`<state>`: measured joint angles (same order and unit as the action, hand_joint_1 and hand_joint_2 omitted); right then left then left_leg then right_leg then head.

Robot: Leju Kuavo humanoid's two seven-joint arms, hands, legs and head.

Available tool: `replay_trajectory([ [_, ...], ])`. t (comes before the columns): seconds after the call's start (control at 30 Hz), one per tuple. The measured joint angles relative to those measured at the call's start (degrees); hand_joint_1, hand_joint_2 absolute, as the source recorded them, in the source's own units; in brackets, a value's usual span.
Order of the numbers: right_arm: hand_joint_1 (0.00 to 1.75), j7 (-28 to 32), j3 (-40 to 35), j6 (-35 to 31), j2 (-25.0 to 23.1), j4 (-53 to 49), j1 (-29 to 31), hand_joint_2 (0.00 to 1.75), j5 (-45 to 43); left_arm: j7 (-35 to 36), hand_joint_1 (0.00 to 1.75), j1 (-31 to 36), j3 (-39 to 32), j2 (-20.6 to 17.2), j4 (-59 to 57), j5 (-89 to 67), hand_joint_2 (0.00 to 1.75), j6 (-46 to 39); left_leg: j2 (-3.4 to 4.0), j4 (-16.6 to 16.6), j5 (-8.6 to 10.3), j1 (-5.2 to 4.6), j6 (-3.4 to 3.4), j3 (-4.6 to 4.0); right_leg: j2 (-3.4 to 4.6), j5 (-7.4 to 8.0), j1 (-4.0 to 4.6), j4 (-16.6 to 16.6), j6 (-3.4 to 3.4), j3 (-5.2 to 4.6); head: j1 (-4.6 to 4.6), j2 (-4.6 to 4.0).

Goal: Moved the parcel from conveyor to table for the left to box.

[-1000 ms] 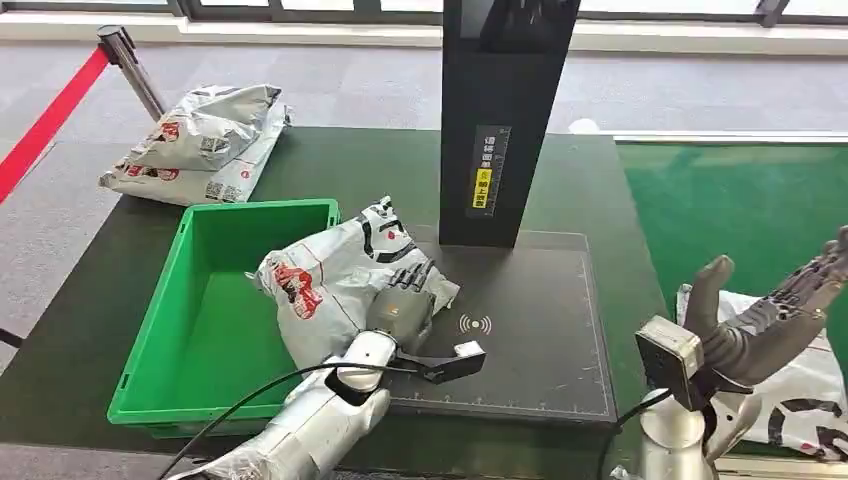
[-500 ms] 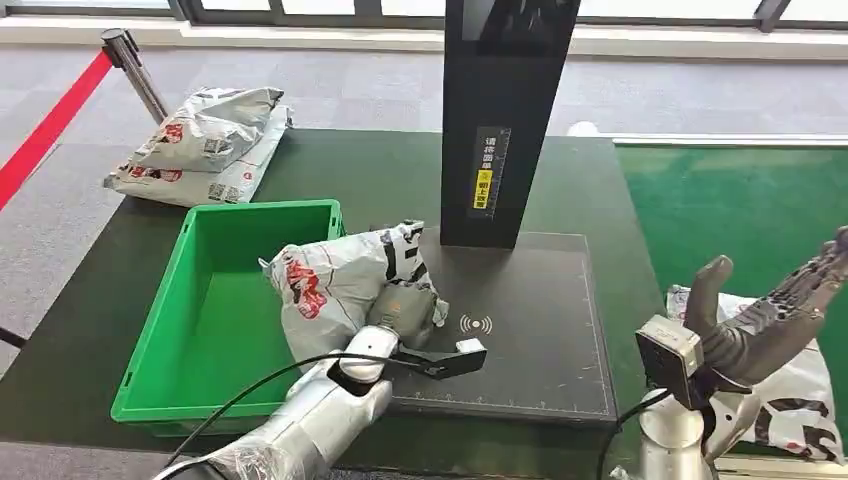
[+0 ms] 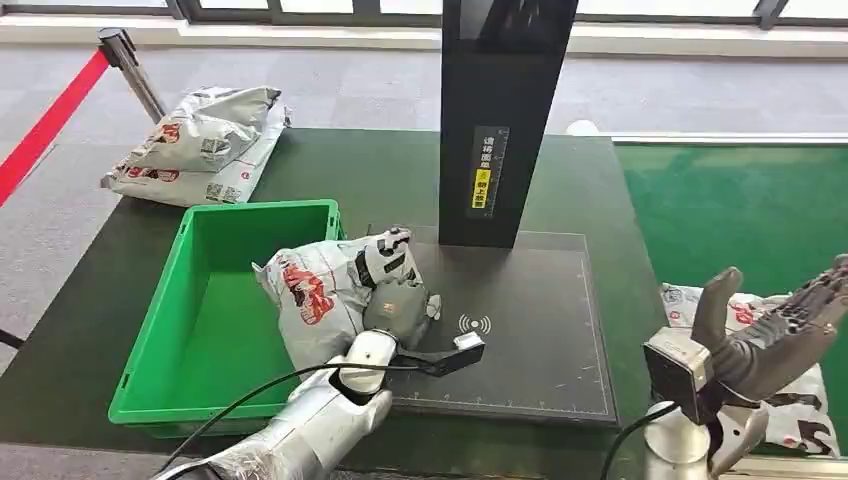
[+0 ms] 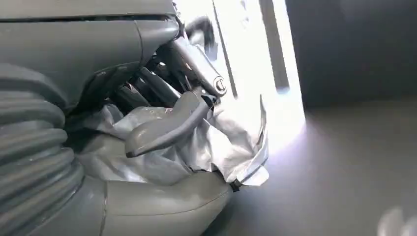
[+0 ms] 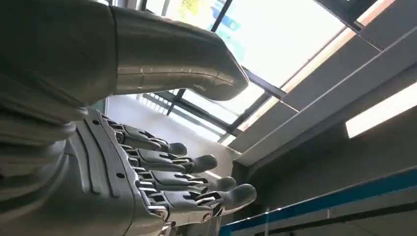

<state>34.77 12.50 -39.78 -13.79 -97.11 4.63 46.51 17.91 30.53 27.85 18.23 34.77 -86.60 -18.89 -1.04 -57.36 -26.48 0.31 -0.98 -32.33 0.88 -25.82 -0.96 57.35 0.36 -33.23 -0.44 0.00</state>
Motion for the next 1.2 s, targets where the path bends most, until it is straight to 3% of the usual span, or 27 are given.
replay_trajectory([
  [0.17,0.00,-0.09,-0.02,0.00,0.00,-0.86,-0.43,1.75,-0.88,5.59,1.75,-1.63,3.15,-3.94,7.58,-0.02,1.75,-19.09,0.04,0.02,0.00,0.02,-0.01,-0.10,0.06,0.00,0.04,0.02,-0.01,-0.09,0.00,0.00],
  [0.47,0.00,2.52,0.00,0.00,0.00,0.48,0.99,1.75,-2.41,15.68,1.75,-2.46,9.55,-17.14,31.08,-0.02,1.75,-21.18,0.02,0.04,0.09,0.11,-0.13,-0.14,0.05,0.01,0.13,0.04,-0.06,-0.15,-0.02,0.00],
  [0.6,0.00,2.73,-0.02,0.00,0.00,0.80,1.03,1.75,-2.69,14.44,1.75,-3.07,9.68,-20.06,37.32,-0.02,1.75,-21.18,0.00,0.04,0.08,0.11,-0.13,-0.16,0.04,0.01,0.08,0.03,-0.05,-0.15,0.02,0.00],
  [0.67,0.00,2.71,0.00,0.00,0.00,0.87,1.00,1.75,-2.67,8.93,1.75,-5.31,8.21,-19.75,40.04,-0.02,1.75,-21.18,0.01,0.03,0.06,0.10,-0.09,-0.16,0.05,0.01,-0.02,0.01,-0.05,-0.17,0.00,0.00],
  [0.7,0.00,2.67,0.00,0.00,0.00,0.87,0.98,1.75,-2.65,2.39,1.75,-6.83,6.02,-18.59,41.51,0.21,1.75,-21.18,0.01,0.03,0.05,0.09,-0.08,-0.18,0.05,0.01,-0.04,0.00,-0.04,-0.20,0.00,0.00],
  [0.73,0.00,2.64,-0.02,0.00,0.00,0.85,0.93,1.75,-2.54,-4.02,1.50,-8.01,3.21,-16.99,41.87,1.39,1.75,-21.18,0.00,0.02,0.02,0.09,-0.03,-0.19,0.04,0.00,-0.05,-0.02,-0.04,-0.20,0.00,0.00],
  [0.77,0.00,2.65,-0.02,0.00,-0.02,0.85,0.91,1.75,-2.43,-8.46,0.00,-8.92,0.88,-15.68,41.76,2.47,1.75,-21.18,0.01,0.00,0.02,0.09,-0.03,-0.21,0.05,0.00,-0.06,-0.04,-0.03,-0.21,0.04,0.00],
  [0.8,0.00,2.60,-0.02,0.00,-0.09,0.76,0.81,1.75,-2.30,-12.07,0.00,-9.51,-2.06,-14.22,41.37,3.62,1.75,-21.20,0.04,0.00,0.01,0.08,-0.02,-0.22,0.06,0.01,-0.06,-0.05,-0.03,-0.23,0.00,0.00],
  [0.83,0.00,2.47,0.00,0.00,-0.13,0.50,0.55,1.75,-2.25,-14.33,0.00,-9.80,-4.60,-12.93,40.77,4.44,0.00,-21.18,0.03,0.00,0.01,0.07,-0.01,-0.23,0.05,0.01,-0.06,-0.06,-0.02,-0.23,0.00,0.00],
  [0.97,0.00,1.92,0.00,0.00,-0.13,-0.68,-0.18,1.75,-2.01,-15.81,0.00,-9.68,-12.93,-8.80,36.07,5.31,0.00,-20.67,0.03,-0.01,0.02,0.03,-0.01,-0.22,0.05,0.03,-0.04,-0.07,0.00,-0.23,0.00,0.00],
  [1.2,0.00,1.62,0.05,0.00,-0.28,-2.69,-1.70,1.75,-2.34,-14.32,0.00,-8.71,-19.26,-6.34,28.78,4.85,0.00,-19.95,0.04,0.00,0.04,0.03,-0.03,-0.22,0.06,0.04,0.03,-0.03,-0.02,-0.27,0.00,0.00],
])
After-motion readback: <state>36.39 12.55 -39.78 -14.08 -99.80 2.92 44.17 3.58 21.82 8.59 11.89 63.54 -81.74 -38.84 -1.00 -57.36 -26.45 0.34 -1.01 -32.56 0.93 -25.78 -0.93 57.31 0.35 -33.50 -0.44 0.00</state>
